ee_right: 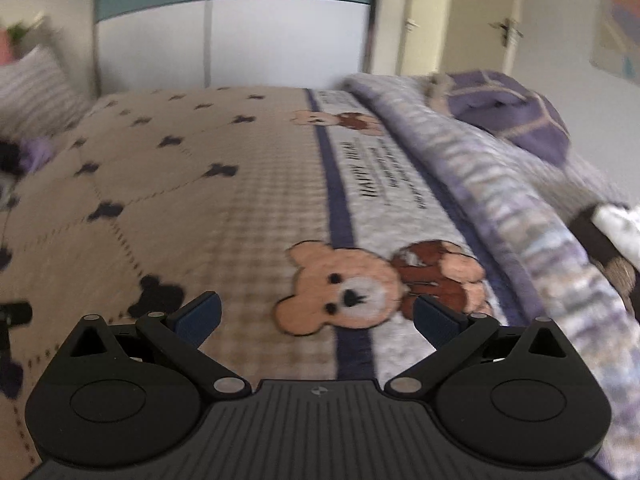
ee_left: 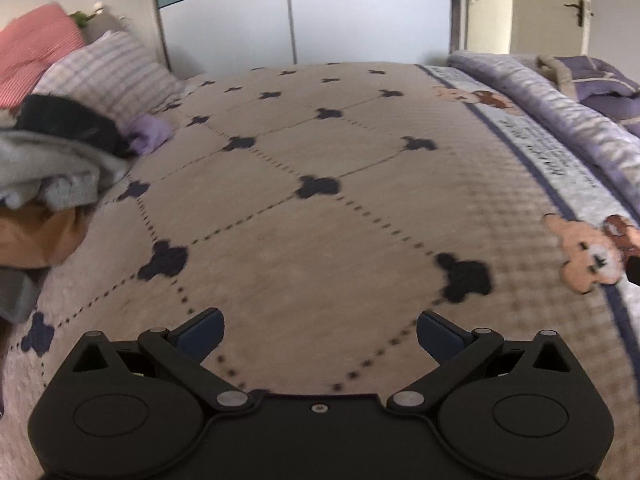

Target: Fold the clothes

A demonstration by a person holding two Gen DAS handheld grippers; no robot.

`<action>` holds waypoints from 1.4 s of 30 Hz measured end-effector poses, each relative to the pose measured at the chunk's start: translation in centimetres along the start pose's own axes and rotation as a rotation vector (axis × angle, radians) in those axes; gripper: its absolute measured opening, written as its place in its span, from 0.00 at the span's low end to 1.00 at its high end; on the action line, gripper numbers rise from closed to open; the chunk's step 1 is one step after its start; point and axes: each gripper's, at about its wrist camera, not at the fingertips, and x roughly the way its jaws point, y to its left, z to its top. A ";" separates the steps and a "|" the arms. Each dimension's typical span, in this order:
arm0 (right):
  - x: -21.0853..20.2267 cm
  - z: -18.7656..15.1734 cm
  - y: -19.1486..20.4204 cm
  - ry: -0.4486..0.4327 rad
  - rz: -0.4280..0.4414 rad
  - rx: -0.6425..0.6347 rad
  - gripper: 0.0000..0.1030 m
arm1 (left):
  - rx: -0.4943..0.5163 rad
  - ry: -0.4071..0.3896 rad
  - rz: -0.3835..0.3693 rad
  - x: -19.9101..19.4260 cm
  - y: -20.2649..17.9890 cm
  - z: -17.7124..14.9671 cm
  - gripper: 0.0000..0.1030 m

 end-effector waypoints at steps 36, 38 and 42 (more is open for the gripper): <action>4.5 -7.3 10.2 0.035 0.093 0.037 1.00 | -0.082 -0.112 0.017 5.7 6.9 -6.6 0.99; 4.5 -7.5 10.3 0.031 0.095 0.042 1.00 | -0.083 -0.109 0.017 5.8 6.9 -6.6 0.99; 4.6 -7.8 10.6 0.025 0.087 0.034 1.00 | -0.086 -0.110 0.014 5.9 6.9 -6.7 0.99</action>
